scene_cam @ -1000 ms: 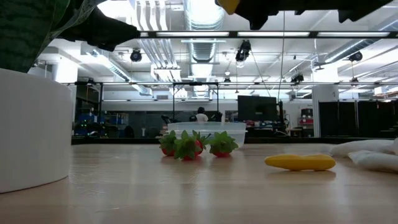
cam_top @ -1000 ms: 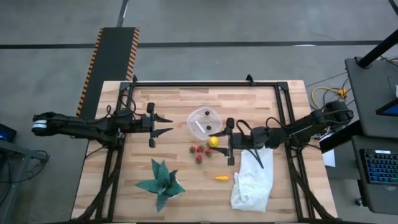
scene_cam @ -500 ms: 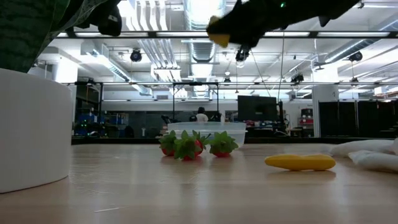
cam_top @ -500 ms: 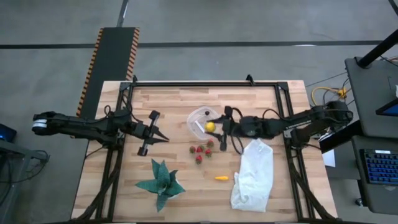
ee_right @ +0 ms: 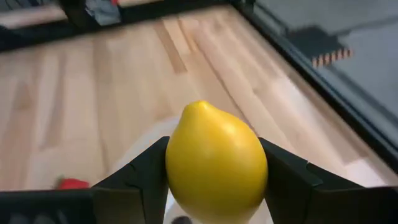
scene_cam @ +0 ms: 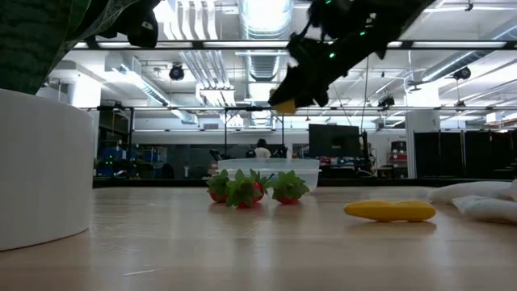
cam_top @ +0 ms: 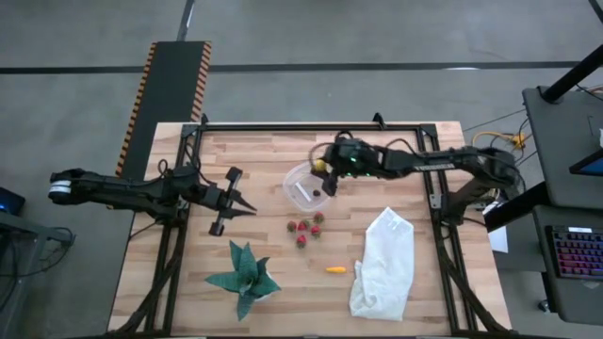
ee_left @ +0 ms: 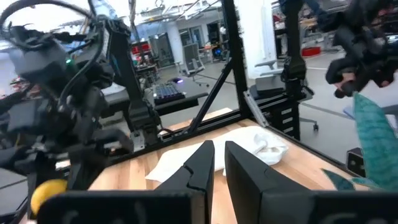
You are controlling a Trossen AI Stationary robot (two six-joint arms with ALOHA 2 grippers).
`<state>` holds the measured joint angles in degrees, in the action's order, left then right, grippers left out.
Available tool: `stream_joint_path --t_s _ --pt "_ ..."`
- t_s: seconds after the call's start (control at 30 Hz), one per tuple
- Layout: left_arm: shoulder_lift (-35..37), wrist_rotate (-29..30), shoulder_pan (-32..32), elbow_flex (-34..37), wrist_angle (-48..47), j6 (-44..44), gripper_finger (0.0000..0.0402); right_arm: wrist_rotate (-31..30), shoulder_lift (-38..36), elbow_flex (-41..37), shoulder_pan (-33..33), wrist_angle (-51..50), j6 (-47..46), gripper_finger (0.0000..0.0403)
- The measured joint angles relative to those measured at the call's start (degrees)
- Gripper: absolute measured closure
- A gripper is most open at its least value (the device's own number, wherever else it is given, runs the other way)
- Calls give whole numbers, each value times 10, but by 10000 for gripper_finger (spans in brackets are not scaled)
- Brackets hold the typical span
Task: Pick and placing Produce into tupperware
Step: Put the lemon into the bin
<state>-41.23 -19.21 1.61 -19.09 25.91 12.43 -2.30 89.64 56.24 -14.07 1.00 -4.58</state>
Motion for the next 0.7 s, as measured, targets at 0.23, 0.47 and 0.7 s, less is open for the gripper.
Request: stream_joint_path --t_s 0.23,0.47,0.7 --pt "0 2 0 0 -6 0 377 23 115 147 -13 -133 5 210" --pt "0 6 0 0 -26 -1 377 25 193 250 -18 -240 16 210" --pt "0 6 0 0 -26 -1 377 34 220 278 -21 -305 27 210"
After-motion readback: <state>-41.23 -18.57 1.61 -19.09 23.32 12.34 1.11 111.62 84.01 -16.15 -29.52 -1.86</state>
